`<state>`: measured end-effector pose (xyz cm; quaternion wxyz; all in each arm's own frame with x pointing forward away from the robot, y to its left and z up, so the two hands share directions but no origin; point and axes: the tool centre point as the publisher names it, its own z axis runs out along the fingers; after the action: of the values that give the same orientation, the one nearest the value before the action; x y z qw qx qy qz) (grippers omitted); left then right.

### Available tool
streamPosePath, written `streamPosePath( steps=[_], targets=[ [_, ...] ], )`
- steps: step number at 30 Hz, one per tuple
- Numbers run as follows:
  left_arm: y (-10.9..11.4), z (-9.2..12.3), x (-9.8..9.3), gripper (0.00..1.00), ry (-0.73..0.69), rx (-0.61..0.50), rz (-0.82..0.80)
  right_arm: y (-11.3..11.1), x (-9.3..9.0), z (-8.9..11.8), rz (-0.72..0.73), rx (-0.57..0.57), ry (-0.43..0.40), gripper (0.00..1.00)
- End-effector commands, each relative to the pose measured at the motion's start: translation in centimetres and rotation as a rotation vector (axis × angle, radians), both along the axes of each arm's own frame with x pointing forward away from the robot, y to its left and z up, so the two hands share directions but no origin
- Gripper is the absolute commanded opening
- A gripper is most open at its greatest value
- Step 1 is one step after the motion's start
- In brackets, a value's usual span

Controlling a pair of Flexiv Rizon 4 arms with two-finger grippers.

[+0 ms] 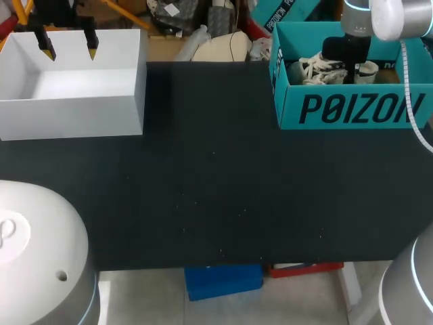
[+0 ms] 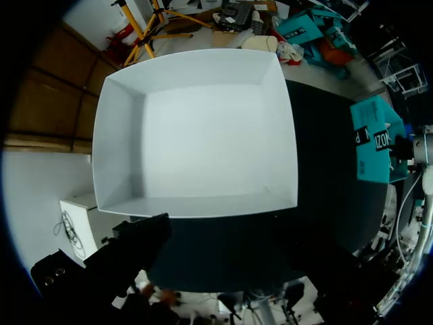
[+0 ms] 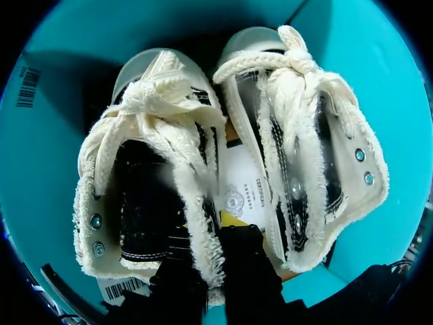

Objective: Take the shoe out of the shoebox, open the shoe tongue, remove and reinsert the insole, then place the shoe into the shoebox

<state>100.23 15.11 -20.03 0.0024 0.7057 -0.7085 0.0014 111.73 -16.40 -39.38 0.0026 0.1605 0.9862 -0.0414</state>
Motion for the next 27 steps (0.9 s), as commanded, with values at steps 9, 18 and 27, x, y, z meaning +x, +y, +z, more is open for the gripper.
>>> streamPosePath(
  steps=[9, 18, 27],
  targets=[
    [-0.1, 0.0, -0.1, 1.0, 0.001, 0.003, 0.002, -1.2, -3.4, 11.7, 0.052, -0.06, -0.056, 0.0],
    [-0.1, 0.0, -0.1, 1.0, 0.001, 0.003, 0.002, -1.0, -4.5, 22.7, 0.084, -0.177, -0.162, 0.0],
    [-0.1, 0.0, -0.1, 1.0, 0.001, 0.003, 0.002, 5.4, -9.2, 29.1, 0.097, -0.202, -0.207, 0.0]
  ],
)
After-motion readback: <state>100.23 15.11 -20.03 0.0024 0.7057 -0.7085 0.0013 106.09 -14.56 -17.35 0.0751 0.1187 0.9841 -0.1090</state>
